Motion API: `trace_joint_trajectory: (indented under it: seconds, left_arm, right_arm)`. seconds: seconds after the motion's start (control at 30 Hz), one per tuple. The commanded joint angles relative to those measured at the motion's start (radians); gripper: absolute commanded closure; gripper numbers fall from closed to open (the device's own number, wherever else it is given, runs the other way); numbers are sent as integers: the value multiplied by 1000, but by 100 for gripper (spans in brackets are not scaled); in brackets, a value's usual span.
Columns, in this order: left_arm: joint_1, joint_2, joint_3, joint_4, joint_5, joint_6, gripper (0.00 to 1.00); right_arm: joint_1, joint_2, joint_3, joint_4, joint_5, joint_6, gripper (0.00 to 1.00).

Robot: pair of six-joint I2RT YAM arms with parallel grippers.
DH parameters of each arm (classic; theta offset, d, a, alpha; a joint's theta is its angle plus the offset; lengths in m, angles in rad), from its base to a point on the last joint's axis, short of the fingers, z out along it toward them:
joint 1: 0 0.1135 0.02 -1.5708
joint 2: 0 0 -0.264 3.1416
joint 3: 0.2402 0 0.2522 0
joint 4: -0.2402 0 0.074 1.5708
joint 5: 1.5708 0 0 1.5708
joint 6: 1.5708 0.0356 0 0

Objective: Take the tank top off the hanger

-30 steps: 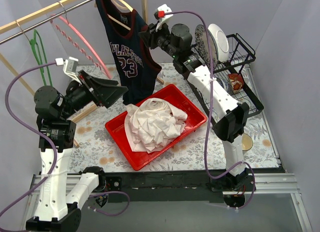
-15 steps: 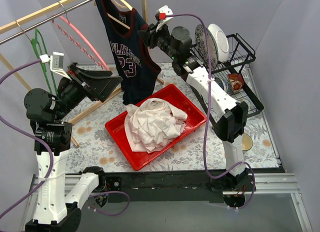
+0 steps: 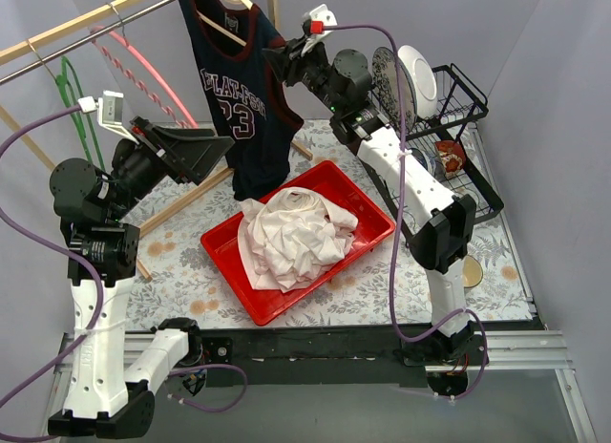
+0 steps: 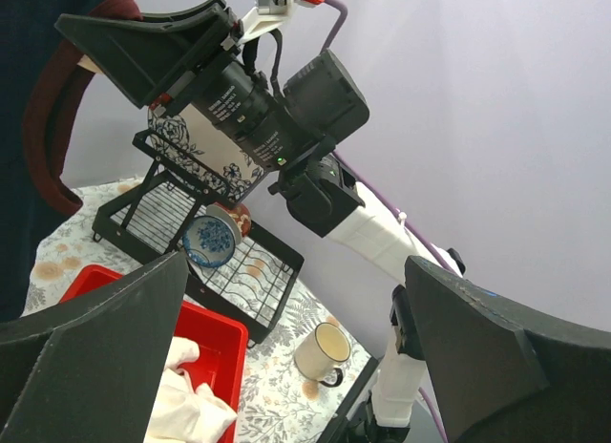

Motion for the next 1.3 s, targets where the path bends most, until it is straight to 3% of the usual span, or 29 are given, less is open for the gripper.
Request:
trace_joint_trajectory:
  seconds: [0.0,0.23,0.97,1.27]
  left_arm:
    - [-1,-6,30,13,-19,11,2]
    - [-1,17,61,2,-64,21,2]
    - [-1,258,441,-148,-220,120,2]
    - [-1,341,468,-68,-220,228,2]
  right_arm:
    - [3,-112,24,214,2,-14,99]
    - [3,-191,-99,197,-8,-22,99]
    - [-4,-435,-334,-45,-20,-73,99]
    - [-6,-605,-508,-105,-60,-19,99]
